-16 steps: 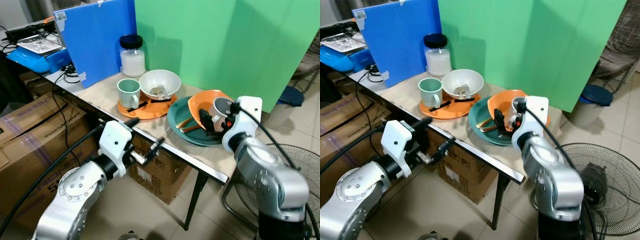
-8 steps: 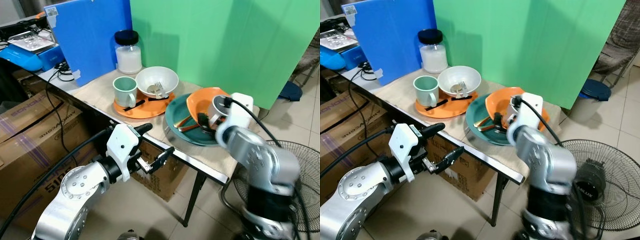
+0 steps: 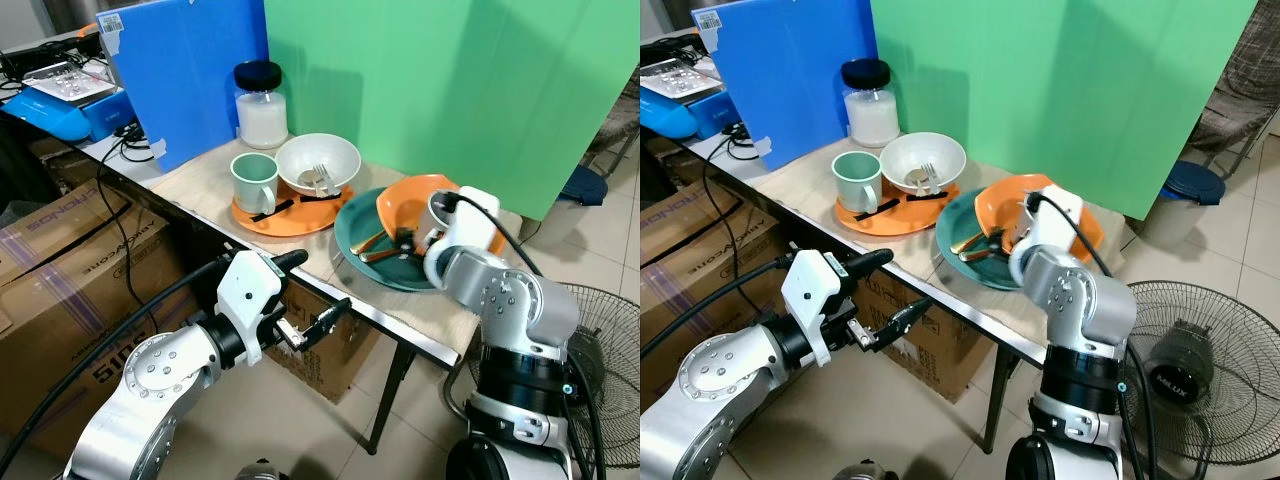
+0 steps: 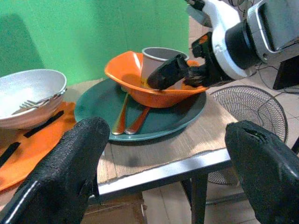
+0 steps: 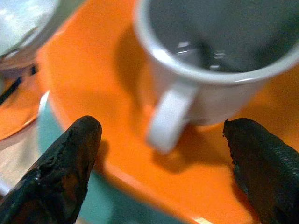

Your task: Setting the table

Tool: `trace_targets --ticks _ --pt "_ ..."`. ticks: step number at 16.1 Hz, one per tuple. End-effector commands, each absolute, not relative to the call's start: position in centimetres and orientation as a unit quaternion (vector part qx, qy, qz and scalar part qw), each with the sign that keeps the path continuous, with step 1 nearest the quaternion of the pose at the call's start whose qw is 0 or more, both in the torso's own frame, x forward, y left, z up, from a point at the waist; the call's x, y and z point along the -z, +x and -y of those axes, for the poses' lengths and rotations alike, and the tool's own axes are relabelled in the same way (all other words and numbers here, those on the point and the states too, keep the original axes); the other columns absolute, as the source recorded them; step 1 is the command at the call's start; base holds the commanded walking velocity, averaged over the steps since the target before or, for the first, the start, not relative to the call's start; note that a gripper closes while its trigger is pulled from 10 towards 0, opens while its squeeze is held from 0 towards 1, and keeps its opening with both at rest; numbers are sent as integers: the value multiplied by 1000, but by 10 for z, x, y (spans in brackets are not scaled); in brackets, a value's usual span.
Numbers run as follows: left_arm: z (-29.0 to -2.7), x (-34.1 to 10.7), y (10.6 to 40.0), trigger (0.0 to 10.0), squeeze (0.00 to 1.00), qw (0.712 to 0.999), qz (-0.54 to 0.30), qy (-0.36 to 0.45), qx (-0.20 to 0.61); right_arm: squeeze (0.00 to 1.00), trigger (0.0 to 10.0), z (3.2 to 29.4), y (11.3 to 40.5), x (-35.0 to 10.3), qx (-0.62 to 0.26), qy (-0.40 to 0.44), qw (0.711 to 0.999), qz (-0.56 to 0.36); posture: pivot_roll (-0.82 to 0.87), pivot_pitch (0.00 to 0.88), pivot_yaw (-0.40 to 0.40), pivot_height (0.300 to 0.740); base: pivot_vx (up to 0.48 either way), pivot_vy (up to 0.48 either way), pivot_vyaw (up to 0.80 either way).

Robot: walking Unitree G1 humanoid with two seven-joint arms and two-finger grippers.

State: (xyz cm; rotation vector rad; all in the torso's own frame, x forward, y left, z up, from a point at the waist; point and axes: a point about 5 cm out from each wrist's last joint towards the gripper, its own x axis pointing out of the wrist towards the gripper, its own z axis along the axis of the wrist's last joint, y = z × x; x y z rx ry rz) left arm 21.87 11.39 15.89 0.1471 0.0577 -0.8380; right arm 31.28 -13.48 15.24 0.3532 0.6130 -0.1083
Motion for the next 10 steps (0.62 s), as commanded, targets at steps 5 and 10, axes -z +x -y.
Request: trace_targets --ticks 5,10 --pt "-112 -159 220 10000 0 906 -27 84 414 0 10000 131 325 -170 59 196 948 -245 154 0 7 740 0 0 0" --pt "-111 -159 221 10000 0 905 -30 86 416 0 8431 118 328 -156 51 170 944 -277 158 0 7 740 0 0 0"
